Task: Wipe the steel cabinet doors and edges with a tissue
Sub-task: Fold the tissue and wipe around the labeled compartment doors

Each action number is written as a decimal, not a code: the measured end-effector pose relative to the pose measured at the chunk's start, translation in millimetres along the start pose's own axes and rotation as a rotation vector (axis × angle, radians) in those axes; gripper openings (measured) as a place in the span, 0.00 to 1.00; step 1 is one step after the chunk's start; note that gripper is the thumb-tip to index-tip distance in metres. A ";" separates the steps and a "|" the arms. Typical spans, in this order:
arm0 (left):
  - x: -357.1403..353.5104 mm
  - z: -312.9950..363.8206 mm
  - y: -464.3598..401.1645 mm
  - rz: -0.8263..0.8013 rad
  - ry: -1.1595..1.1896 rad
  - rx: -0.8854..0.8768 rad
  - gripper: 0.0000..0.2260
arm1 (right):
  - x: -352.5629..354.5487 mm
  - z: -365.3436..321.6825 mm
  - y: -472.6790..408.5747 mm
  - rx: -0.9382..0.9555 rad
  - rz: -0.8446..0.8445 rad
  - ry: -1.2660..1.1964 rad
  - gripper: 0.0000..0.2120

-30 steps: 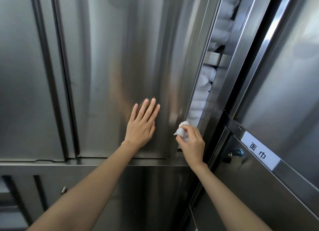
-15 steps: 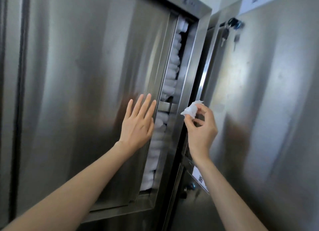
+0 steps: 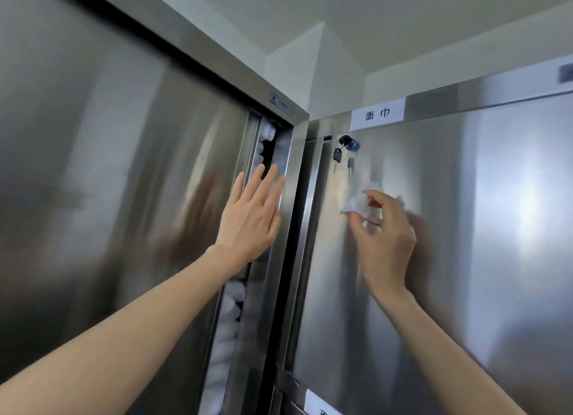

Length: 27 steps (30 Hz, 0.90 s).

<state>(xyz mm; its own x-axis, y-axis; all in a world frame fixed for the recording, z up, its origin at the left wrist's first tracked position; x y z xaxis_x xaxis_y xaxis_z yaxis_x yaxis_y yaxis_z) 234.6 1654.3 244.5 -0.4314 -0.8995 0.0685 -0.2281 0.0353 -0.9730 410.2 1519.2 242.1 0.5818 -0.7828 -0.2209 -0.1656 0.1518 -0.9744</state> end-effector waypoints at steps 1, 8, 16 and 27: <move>-7.3 -0.7 -1.7 -0.002 0.021 -0.021 0.24 | -2.7 1.0 -4.6 0.021 -0.002 0.056 0.15; -73.2 7.2 -9.5 -0.063 0.222 -0.011 0.27 | -37.2 13.3 -32.9 0.045 -0.100 0.398 0.14; -126.6 25.4 -1.2 -0.096 0.700 0.186 0.32 | -78.6 31.7 -26.2 0.341 -0.300 0.710 0.13; -133.0 24.0 -1.4 0.055 0.813 0.218 0.30 | -130.6 65.9 -69.5 0.687 -0.482 1.030 0.24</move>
<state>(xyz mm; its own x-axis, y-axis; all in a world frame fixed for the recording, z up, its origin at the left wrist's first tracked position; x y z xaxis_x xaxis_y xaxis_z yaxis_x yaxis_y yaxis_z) 313.2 1763.5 231.5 -0.9501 -0.3027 0.0757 -0.0506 -0.0899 -0.9947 398.3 1650.7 335.9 -0.4471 -0.8944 -0.0144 0.4962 -0.2346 -0.8359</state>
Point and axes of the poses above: each hand's wrist, its own y-axis away from the middle knuckle, its own x-axis out of the back of the hand, z = x × y, the point moved 3 cm from there along -y, towards the middle knuckle, and after that the axes turned 11 degrees about -y, right-handed, at the moved point
